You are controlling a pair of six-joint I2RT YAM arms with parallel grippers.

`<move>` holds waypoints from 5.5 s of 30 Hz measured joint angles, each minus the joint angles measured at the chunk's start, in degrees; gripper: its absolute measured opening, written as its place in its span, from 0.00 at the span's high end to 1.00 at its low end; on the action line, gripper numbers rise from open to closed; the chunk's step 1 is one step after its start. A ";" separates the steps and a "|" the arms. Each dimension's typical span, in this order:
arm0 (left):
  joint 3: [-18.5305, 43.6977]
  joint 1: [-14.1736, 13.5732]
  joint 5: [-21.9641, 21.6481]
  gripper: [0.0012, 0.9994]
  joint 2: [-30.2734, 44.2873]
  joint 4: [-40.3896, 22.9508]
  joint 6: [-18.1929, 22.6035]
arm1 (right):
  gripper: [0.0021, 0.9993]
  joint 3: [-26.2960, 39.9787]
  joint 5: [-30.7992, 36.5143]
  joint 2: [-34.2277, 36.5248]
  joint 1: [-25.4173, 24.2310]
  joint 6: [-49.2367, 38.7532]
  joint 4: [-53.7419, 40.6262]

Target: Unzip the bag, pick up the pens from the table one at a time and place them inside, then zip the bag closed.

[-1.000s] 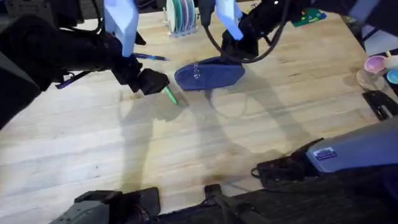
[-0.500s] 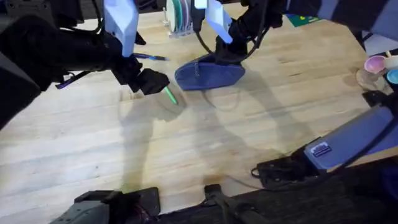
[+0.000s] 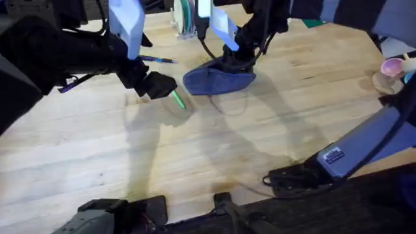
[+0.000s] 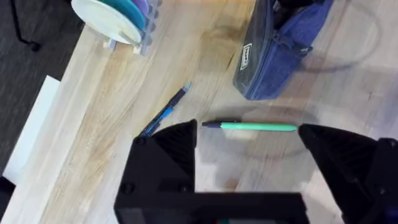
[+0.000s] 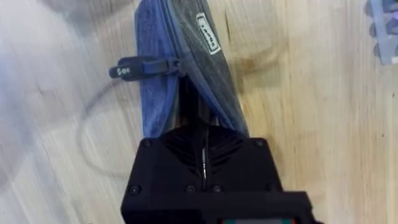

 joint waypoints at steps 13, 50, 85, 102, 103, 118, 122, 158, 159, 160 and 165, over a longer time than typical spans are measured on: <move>0.00 0.00 0.02 0.01 0.00 0.00 0.00 | 0.00 0.00 -0.22 0.00 0.26 0.11 0.00; 0.00 0.00 -2.47 0.01 -0.02 3.60 -3.71 | 0.00 0.22 0.65 -23.98 0.46 6.29 -12.34; 4.07 4.44 -11.47 0.01 18.42 19.67 -6.57 | 0.00 0.22 2.82 -38.75 0.46 12.48 -16.37; 4.07 4.44 -8.22 0.01 32.94 32.25 -6.47 | 0.00 0.22 2.82 -38.75 0.46 12.68 -16.37; 4.07 4.44 -8.13 0.01 33.47 32.70 -6.47 | 0.00 0.22 2.82 -38.75 0.46 12.68 -16.39; 5.52 5.03 -5.53 0.01 37.83 32.99 -8.69 | 0.00 0.22 2.80 -38.75 0.74 12.70 -16.39; 6.20 5.03 -5.52 0.01 37.91 30.51 -9.36 | 0.00 0.22 2.80 -38.75 0.74 12.70 -16.39; 6.91 4.17 -1.66 0.95 37.91 25.16 -9.90 | 0.00 0.22 2.80 -38.75 0.74 12.70 -16.47; 6.91 4.17 -1.66 0.95 37.90 25.22 -9.90 | 0.00 0.22 2.80 -38.75 0.74 12.70 -16.48; 6.91 4.17 -1.64 0.96 37.90 25.27 -9.90 | 0.00 0.22 2.80 -38.75 0.74 12.70 -16.48; 6.91 4.17 -1.60 0.96 37.90 25.27 -9.92 | 0.00 0.22 2.80 -38.75 0.74 12.70 -16.48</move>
